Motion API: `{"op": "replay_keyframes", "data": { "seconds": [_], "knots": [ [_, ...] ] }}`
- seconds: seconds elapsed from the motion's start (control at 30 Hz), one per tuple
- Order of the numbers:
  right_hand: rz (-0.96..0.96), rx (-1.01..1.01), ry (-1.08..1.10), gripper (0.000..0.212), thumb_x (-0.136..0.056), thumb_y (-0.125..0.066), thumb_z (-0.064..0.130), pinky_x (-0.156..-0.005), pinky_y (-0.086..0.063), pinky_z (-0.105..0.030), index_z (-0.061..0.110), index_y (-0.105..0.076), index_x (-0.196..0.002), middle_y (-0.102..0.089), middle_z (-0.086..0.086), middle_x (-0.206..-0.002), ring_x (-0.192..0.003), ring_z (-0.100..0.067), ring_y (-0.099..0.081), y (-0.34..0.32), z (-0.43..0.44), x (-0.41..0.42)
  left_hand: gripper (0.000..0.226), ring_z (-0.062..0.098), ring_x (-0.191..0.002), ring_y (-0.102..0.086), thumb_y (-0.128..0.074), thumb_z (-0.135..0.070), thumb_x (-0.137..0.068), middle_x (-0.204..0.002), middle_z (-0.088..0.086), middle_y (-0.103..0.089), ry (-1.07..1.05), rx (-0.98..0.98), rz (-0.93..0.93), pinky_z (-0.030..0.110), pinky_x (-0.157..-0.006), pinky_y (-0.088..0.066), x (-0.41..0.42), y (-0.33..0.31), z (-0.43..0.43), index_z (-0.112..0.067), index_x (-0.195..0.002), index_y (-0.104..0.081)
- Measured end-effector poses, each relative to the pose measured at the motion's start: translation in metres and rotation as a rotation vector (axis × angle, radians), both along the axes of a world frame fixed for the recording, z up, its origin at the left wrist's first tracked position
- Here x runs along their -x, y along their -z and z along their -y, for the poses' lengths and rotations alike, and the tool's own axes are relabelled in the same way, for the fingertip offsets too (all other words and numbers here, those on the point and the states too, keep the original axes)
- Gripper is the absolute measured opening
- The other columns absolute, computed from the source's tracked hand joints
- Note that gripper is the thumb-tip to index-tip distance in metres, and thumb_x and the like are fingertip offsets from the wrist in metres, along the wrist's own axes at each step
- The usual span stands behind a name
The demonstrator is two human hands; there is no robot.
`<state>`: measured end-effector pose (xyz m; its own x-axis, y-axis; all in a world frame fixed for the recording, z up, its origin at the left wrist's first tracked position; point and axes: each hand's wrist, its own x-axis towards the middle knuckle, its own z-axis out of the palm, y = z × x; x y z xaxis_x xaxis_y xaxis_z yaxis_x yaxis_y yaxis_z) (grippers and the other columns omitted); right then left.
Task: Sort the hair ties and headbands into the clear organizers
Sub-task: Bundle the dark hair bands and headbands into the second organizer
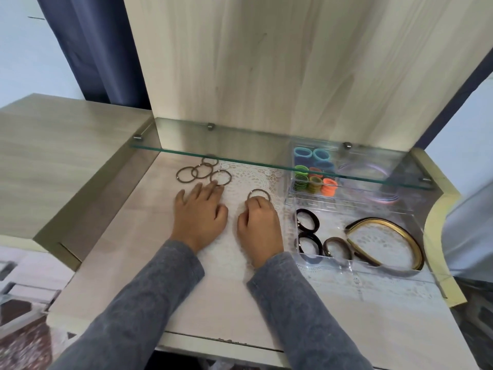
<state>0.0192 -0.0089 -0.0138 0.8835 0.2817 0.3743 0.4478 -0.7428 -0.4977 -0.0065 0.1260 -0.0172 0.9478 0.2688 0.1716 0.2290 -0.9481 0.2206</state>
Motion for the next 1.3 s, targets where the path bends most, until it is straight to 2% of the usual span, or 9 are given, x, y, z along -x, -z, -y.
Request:
{"op": "replay_keyframes", "data": {
  "seconds": [0.13, 0.23, 0.33, 0.43, 0.6, 0.73, 0.9, 1.07, 1.3],
  "knots": [
    [0.053, -0.067, -0.053, 0.033, -0.075, -0.031, 0.018, -0.074, -0.048, -0.04, 0.003, -0.057, -0.086, -0.057, -0.012, -0.085, -0.081, -0.029, -0.052, -0.002, 0.002, 0.004, 0.051, 0.019, -0.11, -0.063, -0.035, -0.036, -0.08, -0.119, -0.006, -0.069, -0.018, 0.076, 0.238, 0.051, -0.105, -0.035, 0.005, 0.002, -0.002, -0.024, -0.119, -0.066],
    [0.071, -0.088, -0.009, 0.027, -0.077, -0.034, 0.017, -0.076, -0.047, -0.04, 0.005, -0.057, -0.086, -0.055, -0.011, -0.087, -0.084, -0.027, -0.049, 0.001, 0.003, 0.002, 0.035, 0.021, -0.083, -0.068, -0.043, -0.033, -0.081, -0.093, -0.006, -0.073, -0.022, 0.048, 0.35, 0.045, -0.091, -0.046, 0.009, 0.001, -0.005, -0.022, -0.098, -0.072],
    [0.065, -0.041, 0.019, 0.016, -0.084, -0.057, 0.014, -0.081, -0.048, -0.041, 0.006, -0.064, -0.095, -0.057, -0.01, -0.095, -0.091, -0.026, -0.049, 0.008, 0.005, -0.001, 0.018, 0.021, -0.072, -0.065, -0.055, -0.029, -0.083, -0.08, -0.008, -0.071, -0.03, -0.047, 0.447, 0.039, -0.082, -0.042, 0.012, 0.003, -0.01, -0.024, -0.09, -0.071],
    [0.064, -0.023, 0.016, 0.016, -0.088, -0.064, 0.02, -0.082, -0.047, -0.039, 0.007, -0.067, -0.096, -0.056, -0.009, -0.097, -0.094, -0.025, -0.047, 0.012, 0.006, -0.004, 0.014, 0.022, -0.073, -0.063, -0.06, -0.03, -0.084, -0.078, -0.007, -0.068, -0.06, -0.069, 0.491, 0.038, -0.078, -0.038, 0.012, 0.006, -0.013, -0.025, -0.093, -0.069],
    [0.087, -0.069, 0.028, 0.013, -0.084, -0.068, 0.017, -0.078, -0.047, -0.039, 0.006, -0.064, -0.089, -0.053, -0.01, -0.093, -0.091, -0.025, -0.044, 0.014, 0.005, -0.005, 0.039, 0.037, -0.097, -0.055, -0.058, -0.037, -0.082, -0.102, 0.013, -0.061, -0.261, 0.156, 0.341, 0.047, -0.081, -0.044, 0.009, 0.008, -0.014, -0.015, -0.113, -0.068],
    [0.081, -0.064, 0.032, 0.011, -0.084, -0.067, 0.016, -0.081, -0.045, -0.037, 0.012, -0.069, -0.094, -0.052, -0.008, -0.097, -0.093, -0.024, -0.042, 0.014, 0.004, -0.006, 0.025, 0.036, -0.1, -0.054, -0.069, -0.029, -0.083, -0.104, 0.011, -0.062, -0.301, 0.218, 0.312, 0.047, -0.087, -0.043, 0.009, 0.007, -0.016, -0.017, -0.105, -0.073],
    [0.109, -0.055, 0.003, 0.015, -0.082, -0.065, 0.007, -0.079, -0.046, -0.038, 0.012, -0.073, -0.094, -0.054, -0.006, -0.094, -0.092, -0.023, -0.044, 0.012, 0.005, -0.007, 0.008, 0.032, -0.095, -0.055, -0.071, -0.024, -0.082, -0.095, 0.003, -0.064, -0.285, 0.3, 0.348, 0.042, -0.084, -0.042, 0.01, 0.006, -0.017, -0.02, -0.088, -0.074],
    [0.084, -0.032, 0.017, 0.012, -0.082, -0.065, 0.013, -0.081, -0.045, -0.038, 0.011, -0.07, -0.093, -0.053, -0.005, -0.097, -0.095, -0.022, -0.042, 0.009, 0.007, -0.005, 0.007, 0.028, -0.099, -0.054, -0.066, -0.025, -0.087, -0.096, -0.002, -0.063, -0.268, 0.262, 0.312, 0.041, -0.086, -0.037, 0.011, 0.004, -0.015, -0.022, -0.091, -0.071],
    [0.087, -0.022, 0.022, 0.01, -0.083, -0.067, 0.018, -0.081, -0.042, -0.036, 0.013, -0.07, -0.091, -0.052, -0.004, -0.096, -0.094, -0.02, -0.04, 0.01, 0.006, -0.005, 0.005, 0.028, -0.089, -0.056, -0.065, -0.022, -0.087, -0.09, -0.001, -0.065, -0.21, 0.185, 0.34, 0.037, -0.077, -0.036, 0.012, 0.005, -0.016, -0.02, -0.09, -0.069]
  ]
}}
